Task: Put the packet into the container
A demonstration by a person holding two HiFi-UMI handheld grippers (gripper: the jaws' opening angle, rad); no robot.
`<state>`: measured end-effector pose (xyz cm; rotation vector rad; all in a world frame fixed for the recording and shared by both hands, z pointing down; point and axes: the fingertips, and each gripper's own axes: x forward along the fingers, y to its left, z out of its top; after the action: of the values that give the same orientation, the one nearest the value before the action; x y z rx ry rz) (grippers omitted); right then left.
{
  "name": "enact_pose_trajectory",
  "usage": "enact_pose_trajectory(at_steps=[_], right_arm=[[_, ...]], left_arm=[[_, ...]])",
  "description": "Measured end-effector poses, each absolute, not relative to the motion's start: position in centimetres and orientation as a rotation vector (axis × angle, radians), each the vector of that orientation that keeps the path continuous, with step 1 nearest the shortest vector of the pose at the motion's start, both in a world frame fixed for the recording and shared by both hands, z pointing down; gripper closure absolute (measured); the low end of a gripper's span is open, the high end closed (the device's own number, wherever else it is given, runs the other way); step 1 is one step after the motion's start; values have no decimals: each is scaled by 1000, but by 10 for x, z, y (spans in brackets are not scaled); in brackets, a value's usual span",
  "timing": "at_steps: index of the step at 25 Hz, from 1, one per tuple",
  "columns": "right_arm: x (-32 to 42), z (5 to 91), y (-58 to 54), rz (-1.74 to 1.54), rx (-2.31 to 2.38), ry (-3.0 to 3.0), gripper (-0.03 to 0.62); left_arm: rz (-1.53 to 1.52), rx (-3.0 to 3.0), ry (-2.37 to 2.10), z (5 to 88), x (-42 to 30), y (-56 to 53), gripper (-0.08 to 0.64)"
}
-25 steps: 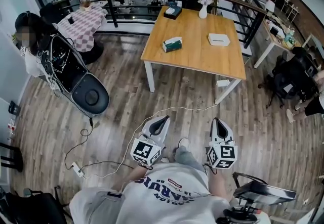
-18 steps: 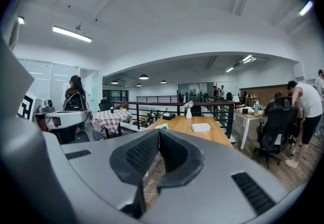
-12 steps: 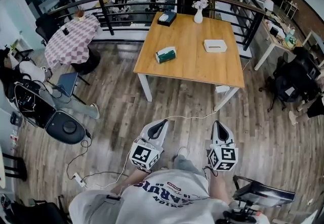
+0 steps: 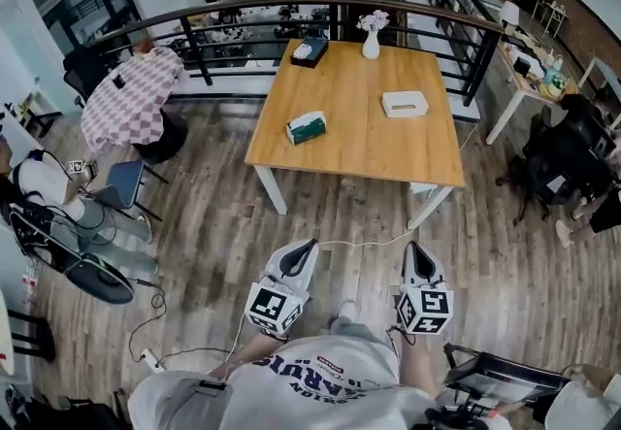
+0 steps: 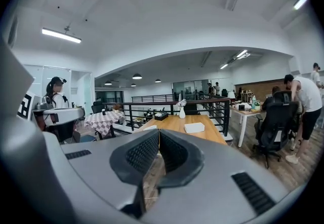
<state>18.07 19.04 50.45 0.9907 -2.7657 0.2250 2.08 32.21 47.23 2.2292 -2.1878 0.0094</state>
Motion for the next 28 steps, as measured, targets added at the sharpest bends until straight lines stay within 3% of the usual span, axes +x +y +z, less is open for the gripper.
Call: enact_pose_trajectory(at_steps=[17,28], right_arm=[[191,524,87,270,933,-2791,583],[195,540,77,327,854,-2802,583]], left_arm=[[35,2189,-2243,469,42,233,557],[33,2171,-2241,477,56,217,557]])
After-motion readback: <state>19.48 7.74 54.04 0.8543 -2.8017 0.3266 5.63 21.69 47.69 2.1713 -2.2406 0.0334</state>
